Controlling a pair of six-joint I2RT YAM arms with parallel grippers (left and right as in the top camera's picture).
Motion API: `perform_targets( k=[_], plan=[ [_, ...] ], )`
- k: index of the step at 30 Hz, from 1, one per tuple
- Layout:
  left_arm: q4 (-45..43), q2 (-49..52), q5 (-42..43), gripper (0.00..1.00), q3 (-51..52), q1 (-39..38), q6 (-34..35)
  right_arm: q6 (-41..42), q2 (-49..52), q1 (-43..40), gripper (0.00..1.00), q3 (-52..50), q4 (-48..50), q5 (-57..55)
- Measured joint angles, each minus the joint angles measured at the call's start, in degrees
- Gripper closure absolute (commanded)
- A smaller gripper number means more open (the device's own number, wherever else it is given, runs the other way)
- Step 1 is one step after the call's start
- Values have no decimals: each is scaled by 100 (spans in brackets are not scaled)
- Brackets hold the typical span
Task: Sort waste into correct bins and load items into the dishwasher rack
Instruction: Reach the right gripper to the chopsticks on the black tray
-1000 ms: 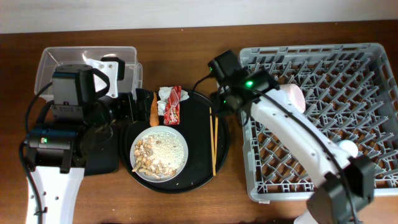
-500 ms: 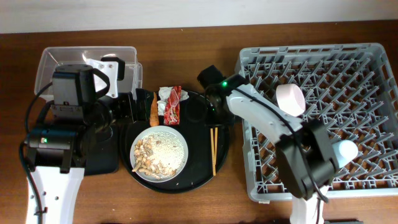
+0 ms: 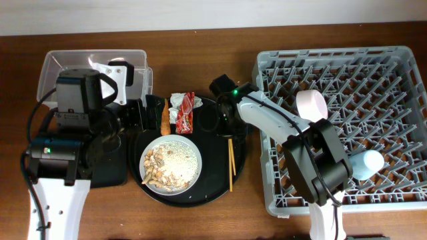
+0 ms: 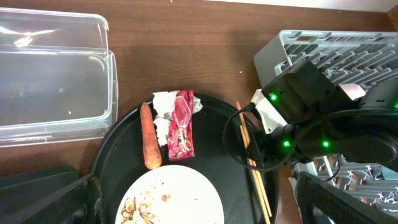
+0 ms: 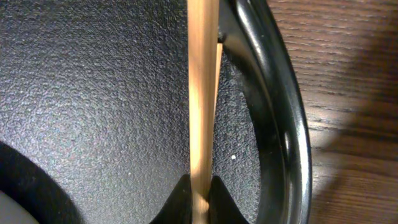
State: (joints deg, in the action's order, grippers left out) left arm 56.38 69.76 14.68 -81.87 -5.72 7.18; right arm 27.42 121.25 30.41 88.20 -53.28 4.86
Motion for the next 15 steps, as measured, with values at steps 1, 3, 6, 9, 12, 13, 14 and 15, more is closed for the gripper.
perform_targets(
  k=[1,3,6,9,12,13,14,15],
  plan=[
    [0,0,0,1,0,0,0,2,0,0,94,0,-11,0],
    [0,0,2,1,0,0,-2,4,0,0,96,2,-72,0],
    [0,0,0,1,0,0,0,2,-2,0,95,33,-208,0],
    [0,0,0,1,0,0,0,-44,-35,0,95,92,-376,-4],
    [0,0,2,1,0,0,0,-85,-223,0,94,118,-461,-7],
    [0,0,0,1,0,0,0,-114,-308,0,96,127,-472,-9],
    [0,0,0,1,0,0,0,-96,-417,0,96,144,-483,-9],
    [0,0,0,1,0,0,0,-144,-525,0,96,162,-481,-9]
  ],
)
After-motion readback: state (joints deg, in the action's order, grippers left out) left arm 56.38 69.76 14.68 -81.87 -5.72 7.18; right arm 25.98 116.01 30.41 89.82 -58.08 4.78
